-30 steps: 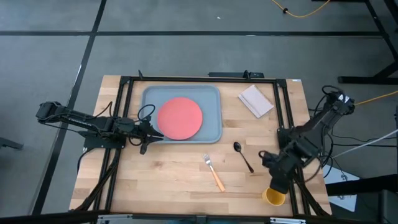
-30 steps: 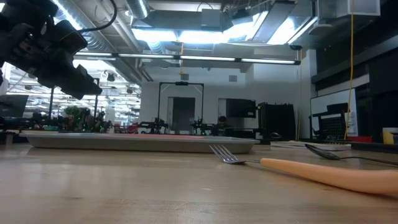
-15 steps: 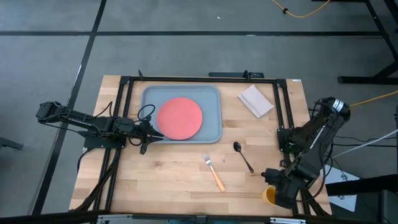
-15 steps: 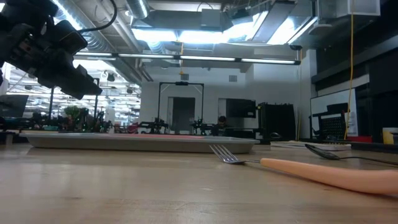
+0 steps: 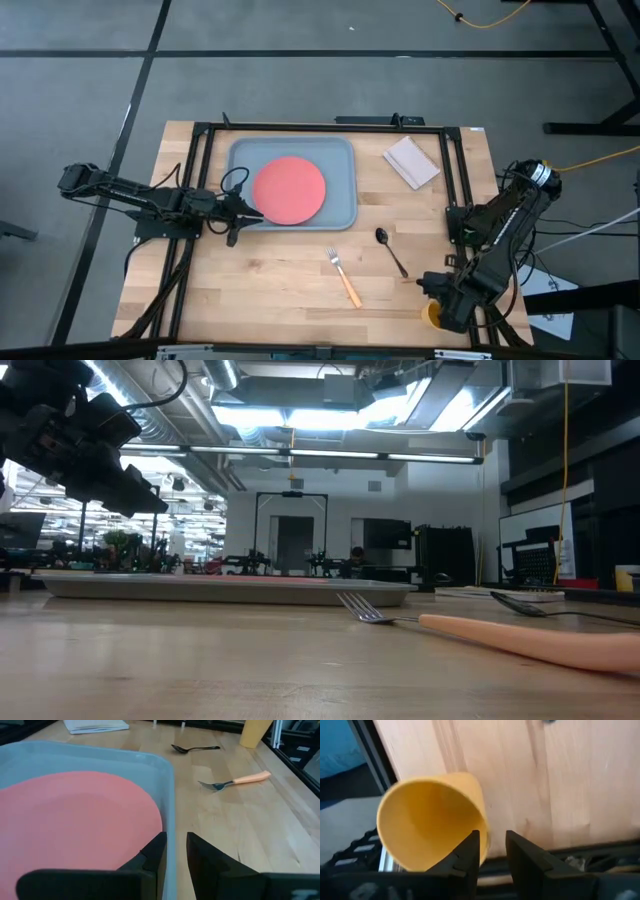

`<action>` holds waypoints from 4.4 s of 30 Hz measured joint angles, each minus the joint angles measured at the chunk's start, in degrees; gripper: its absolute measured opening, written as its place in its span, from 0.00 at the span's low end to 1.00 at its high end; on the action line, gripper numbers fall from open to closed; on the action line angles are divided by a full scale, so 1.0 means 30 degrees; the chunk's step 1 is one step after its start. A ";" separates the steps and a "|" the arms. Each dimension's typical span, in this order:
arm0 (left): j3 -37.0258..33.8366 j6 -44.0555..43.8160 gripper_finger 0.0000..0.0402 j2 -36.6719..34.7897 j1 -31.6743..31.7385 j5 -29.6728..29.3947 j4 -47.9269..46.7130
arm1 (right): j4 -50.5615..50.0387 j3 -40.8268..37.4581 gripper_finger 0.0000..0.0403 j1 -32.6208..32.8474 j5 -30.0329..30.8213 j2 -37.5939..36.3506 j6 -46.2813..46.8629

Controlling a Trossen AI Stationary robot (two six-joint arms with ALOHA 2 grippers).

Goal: Pick and place plate/cup/fork/spoon on tray
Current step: Put the yellow cup on the blue serving tray to the top right of the pink plate

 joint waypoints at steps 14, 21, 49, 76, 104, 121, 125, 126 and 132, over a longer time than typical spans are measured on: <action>0.0000 -0.0270 0.17 0.0000 -0.0001 0.0015 -0.0108 | 0.0339 -0.0007 0.25 0.0000 0.0836 0.0478 -0.0298; 0.0000 -0.0268 0.17 0.0000 0.0001 0.0022 -0.0108 | 0.0432 -0.0007 0.25 0.0000 0.0831 0.1391 -0.0320; 0.0000 -0.0269 0.17 0.0007 -0.0005 -0.0650 -0.0108 | -0.5934 0.3643 0.01 -0.2150 0.1211 0.3570 -0.7100; 0.0000 -0.1851 0.17 0.0007 -0.0006 -0.5261 -0.0085 | -0.0178 0.7078 0.00 -1.7501 1.9948 0.3497 -1.2185; 0.0000 -0.1698 0.17 0.0007 0.0001 -0.6550 -0.0137 | 0.8434 0.6346 0.00 -2.6826 0.2776 0.6506 -1.7754; 0.0000 -0.1680 0.17 0.0007 0.0001 -0.6557 -0.0203 | 0.8497 0.6375 0.00 -2.8951 0.1151 0.8541 -1.8724; 0.0000 -0.1522 0.17 0.0007 0.0001 -0.6557 -0.0203 | 0.8508 0.6375 0.00 -2.9387 0.0660 0.8995 -1.8716; 0.0000 -0.1285 0.17 0.0000 0.0001 -0.6557 -0.0203 | 0.8490 0.6375 0.00 -2.9423 0.0649 0.9027 -1.8716; 0.0000 -0.1160 0.17 0.0007 0.0001 -0.6563 -0.0203 | 0.8523 0.6375 0.07 -2.9427 0.0634 0.9023 -1.8716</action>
